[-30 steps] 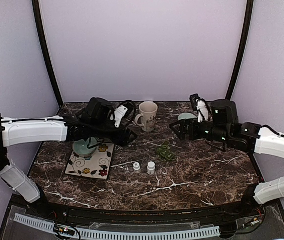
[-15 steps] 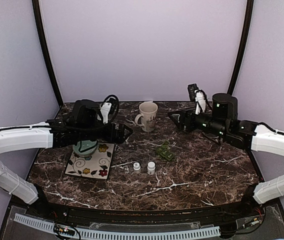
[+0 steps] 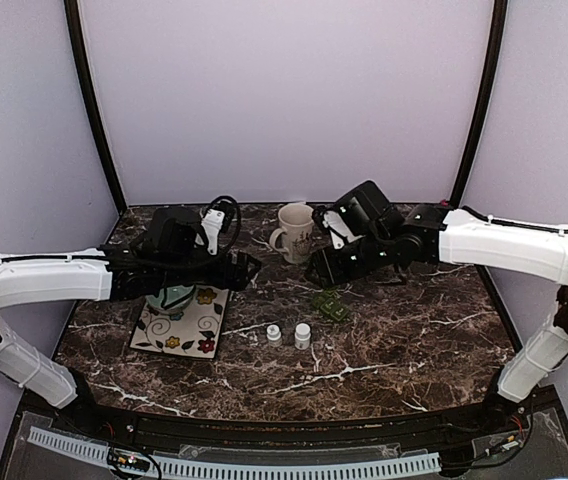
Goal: Sort the pills into containers
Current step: Pick up the pill bottle from the center of the board, then hold the pill bottle.
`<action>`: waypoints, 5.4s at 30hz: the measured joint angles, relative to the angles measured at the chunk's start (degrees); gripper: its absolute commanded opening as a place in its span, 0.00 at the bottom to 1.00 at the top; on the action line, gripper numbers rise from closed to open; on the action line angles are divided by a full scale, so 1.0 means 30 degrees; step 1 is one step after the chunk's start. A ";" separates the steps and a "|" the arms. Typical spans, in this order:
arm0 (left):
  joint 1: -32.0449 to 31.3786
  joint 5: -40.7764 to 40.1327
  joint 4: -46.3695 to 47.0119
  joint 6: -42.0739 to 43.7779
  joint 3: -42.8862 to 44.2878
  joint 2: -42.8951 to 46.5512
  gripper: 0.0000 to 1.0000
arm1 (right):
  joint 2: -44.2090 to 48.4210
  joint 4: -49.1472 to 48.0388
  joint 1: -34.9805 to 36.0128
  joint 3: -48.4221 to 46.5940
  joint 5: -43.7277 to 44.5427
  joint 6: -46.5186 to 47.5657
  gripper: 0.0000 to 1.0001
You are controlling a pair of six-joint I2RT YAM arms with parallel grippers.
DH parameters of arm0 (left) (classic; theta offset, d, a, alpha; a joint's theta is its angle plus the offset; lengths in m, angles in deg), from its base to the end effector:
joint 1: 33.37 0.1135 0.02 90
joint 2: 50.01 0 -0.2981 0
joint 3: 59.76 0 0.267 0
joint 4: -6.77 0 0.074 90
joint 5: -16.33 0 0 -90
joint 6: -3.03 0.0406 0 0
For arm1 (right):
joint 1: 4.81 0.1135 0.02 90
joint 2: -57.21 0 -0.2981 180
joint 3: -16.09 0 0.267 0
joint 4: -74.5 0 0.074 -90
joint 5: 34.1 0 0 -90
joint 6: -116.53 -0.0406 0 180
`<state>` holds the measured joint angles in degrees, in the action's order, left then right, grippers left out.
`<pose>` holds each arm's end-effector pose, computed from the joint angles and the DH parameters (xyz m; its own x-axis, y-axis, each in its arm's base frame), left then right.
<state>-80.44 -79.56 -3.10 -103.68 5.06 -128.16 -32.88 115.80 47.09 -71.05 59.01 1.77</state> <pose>0.2235 -0.2342 0.2986 -0.4479 0.0616 -0.8919 0.5589 0.7980 -0.2256 0.2295 0.2891 0.3179 -0.7100 -0.2278 -0.6663 -0.5114 0.8172 0.2656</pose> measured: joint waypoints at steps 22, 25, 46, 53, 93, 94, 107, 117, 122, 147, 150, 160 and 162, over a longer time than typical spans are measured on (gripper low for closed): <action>-0.0284 -0.2368 -0.1311 0.0197 0.1814 -0.2310 0.92 | -0.3563 0.4342 0.1333 -0.1268 -0.2907 -0.0029 0.54; -0.0284 -0.2412 -0.1333 0.0182 0.1792 -0.2310 0.92 | -0.4080 0.4612 0.1515 -0.1872 -0.2892 0.0182 0.54; -0.0372 -0.2798 -0.1348 -0.0007 0.1333 -0.2310 0.92 | -0.6659 0.6186 0.1989 -0.3759 -0.1945 0.1173 0.50; -0.0372 -0.2922 -0.1348 -0.0029 0.1311 -0.2310 0.92 | -0.6936 0.6258 0.1989 -0.4087 -0.1945 0.1494 0.45; -0.0262 -0.1960 -0.1202 -0.0109 0.1311 -0.2361 0.95 | -0.5421 0.5982 0.1231 -0.4131 -0.2557 0.1515 0.00; -0.0211 -0.1530 -0.1064 -0.0153 0.1311 -0.2353 0.95 | -0.4779 0.5697 0.0933 -0.3883 -0.2812 0.1377 0.00; 0.1851 0.5865 0.2943 -0.3585 -0.0474 -0.0627 0.95 | -0.0772 -0.0488 -0.1923 0.0299 -0.8378 -0.1603 0.00; 0.2106 1.0346 0.5938 -0.6207 -0.0765 -0.0590 0.94 | 0.0408 -0.5457 -0.2208 0.2069 -1.1861 -0.4240 0.00; 0.2142 1.1992 0.6965 -0.7249 -0.0809 -0.0714 0.92 | 0.0772 -0.7832 -0.2361 0.3024 -1.2866 -0.5508 0.00; 0.2448 1.5205 1.1664 -1.0783 -0.2674 -0.1712 0.70 | 0.0765 -1.4688 -0.2739 0.4787 -1.5285 -1.0120 0.00; 0.2448 1.5380 1.2305 -1.1191 -0.2798 -0.1894 0.67 | 0.0590 -1.5234 -0.2739 0.4947 -1.5358 -1.0477 0.00; 0.2470 1.5883 1.3806 -1.1992 -0.2958 -0.2251 0.50 | 0.0248 -1.6531 -0.2739 0.5391 -1.5591 -1.1409 0.00; 0.2477 1.6094 1.4069 -1.2116 -0.2958 -0.2353 0.45 | 0.0175 -1.6735 -0.2739 0.5450 -1.5613 -1.1511 0.00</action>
<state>-73.01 -31.28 39.10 -140.03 -3.81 -135.22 -32.35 65.60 38.87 -54.70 12.17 -32.76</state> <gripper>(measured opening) 0.508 0.265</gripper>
